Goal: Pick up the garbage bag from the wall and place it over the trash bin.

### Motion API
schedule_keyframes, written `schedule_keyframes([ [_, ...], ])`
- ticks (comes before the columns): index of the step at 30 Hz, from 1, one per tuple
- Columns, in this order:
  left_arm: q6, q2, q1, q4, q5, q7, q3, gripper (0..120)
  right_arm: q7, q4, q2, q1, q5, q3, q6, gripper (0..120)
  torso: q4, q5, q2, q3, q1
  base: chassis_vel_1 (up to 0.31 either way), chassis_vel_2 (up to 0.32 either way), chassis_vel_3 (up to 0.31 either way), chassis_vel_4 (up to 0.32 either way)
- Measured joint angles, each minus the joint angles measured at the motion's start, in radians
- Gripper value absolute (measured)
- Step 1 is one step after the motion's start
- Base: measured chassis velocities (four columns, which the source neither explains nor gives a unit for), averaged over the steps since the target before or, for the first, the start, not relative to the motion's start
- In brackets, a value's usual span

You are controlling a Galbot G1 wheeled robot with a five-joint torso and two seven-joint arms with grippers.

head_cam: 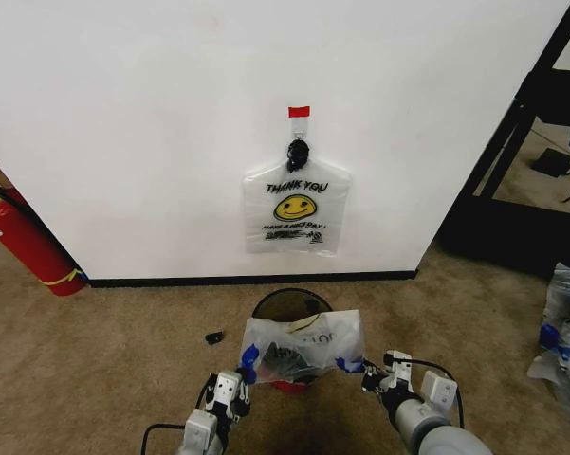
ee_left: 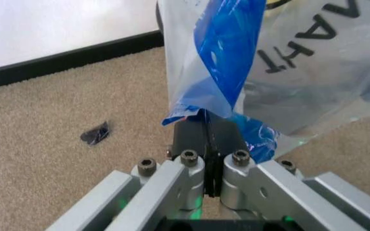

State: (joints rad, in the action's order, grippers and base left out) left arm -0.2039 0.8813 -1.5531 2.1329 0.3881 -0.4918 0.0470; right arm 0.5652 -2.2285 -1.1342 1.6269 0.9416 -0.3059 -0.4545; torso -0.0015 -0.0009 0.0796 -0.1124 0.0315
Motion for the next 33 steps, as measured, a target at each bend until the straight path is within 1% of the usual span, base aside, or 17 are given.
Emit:
schedule_keyframes([
  [9,-0.002,0.011,0.055,-0.060,0.004,0.002,0.019,0,0.009,0.057,-0.008,-0.042,0.006,0.000,0.000,0,-0.0001,-0.0001,0.000,0.000,0.000,0.000,0.000,0.000,0.000],
  [14,-0.007,0.012,0.062,-0.067,0.005,0.004,0.028,0,0.013,0.067,-0.012,-0.056,0.013,0.001,-0.001,0,0.0000,0.0000,0.000,0.000,0.000,0.000,0.000,0.000,0.000],
  [24,-0.016,0.020,0.126,-0.116,0.011,0.003,0.059,0,0.016,0.130,-0.018,-0.111,0.018,0.015,-0.003,0,0.0000,0.0000,0.000,0.000,0.000,0.000,0.000,0.000,0.000],
  [30,-0.020,0.016,0.147,-0.138,0.019,0.000,0.068,0,0.010,0.164,-0.017,-0.139,0.015,0.024,-0.004,0,0.0000,0.0000,0.000,0.000,0.000,0.000,0.000,0.000,0.000],
  [33,-0.017,0.024,0.164,-0.157,0.018,-0.003,0.070,0,0.005,0.184,-0.018,-0.157,0.014,0.029,-0.003,0,0.0000,-0.0001,0.000,0.000,0.000,0.000,0.000,0.000,0.000],
])
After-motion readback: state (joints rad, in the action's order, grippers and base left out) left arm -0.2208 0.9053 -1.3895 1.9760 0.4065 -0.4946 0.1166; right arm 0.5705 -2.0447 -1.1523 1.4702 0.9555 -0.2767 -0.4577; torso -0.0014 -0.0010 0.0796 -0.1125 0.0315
